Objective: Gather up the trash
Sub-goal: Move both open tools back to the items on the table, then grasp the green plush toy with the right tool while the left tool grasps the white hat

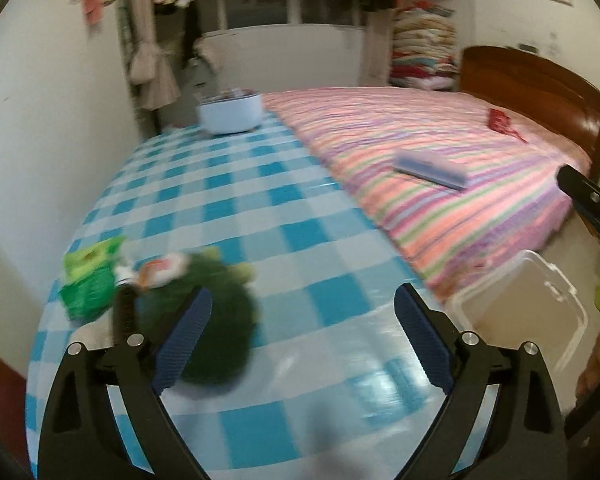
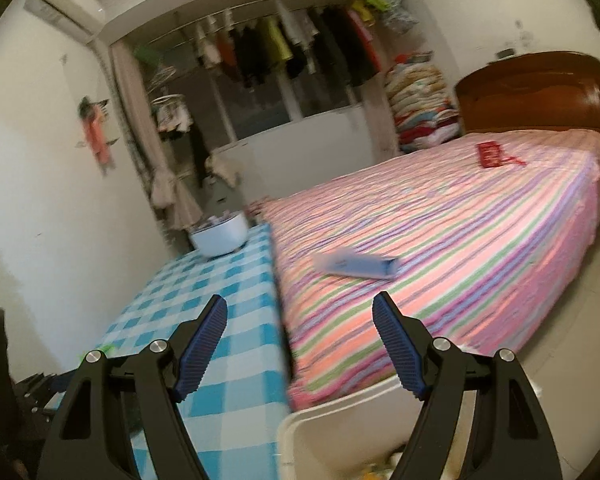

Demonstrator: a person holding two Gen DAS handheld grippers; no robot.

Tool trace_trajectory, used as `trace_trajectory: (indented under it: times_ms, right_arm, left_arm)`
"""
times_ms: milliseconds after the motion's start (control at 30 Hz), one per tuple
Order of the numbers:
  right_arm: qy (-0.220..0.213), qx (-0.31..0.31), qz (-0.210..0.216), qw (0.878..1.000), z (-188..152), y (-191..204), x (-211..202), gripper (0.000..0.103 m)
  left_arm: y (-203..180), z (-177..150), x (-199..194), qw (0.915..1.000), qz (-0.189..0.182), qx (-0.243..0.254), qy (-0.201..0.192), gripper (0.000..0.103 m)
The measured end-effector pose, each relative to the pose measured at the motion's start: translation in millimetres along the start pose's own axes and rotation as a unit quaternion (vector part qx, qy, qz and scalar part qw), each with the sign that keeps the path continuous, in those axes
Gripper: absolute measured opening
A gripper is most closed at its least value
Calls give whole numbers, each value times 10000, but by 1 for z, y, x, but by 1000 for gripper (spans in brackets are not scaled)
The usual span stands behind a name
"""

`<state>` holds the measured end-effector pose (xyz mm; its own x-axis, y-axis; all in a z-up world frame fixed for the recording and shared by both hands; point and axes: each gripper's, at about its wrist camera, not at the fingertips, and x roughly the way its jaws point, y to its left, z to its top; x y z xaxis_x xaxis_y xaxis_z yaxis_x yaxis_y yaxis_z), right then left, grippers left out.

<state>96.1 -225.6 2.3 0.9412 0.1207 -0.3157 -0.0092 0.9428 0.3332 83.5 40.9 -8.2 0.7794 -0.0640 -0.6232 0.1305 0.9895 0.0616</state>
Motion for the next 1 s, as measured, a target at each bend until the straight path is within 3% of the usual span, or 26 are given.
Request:
trace_trajectory:
  times_ms: [233,500,733,1000]
  right_arm:
    - [379,-210,616,9972,-16,57,25,73]
    - [819,-401,1152,9891,-39,117,50,73]
    - [1286,-487,1463,9796,-62,156,72,73]
    - [1913,-258,1830,9640,-85,184,99,73]
  left_arm:
    - [76,-11,-1,9969,526,-570,133,92]
    - [154,-35,5,9866,1006,-1217,420,92]
    - [182,-54,25,9812,1010,-1466,745,92]
    - [197,-59,35,9798,868,-1590,846,92]
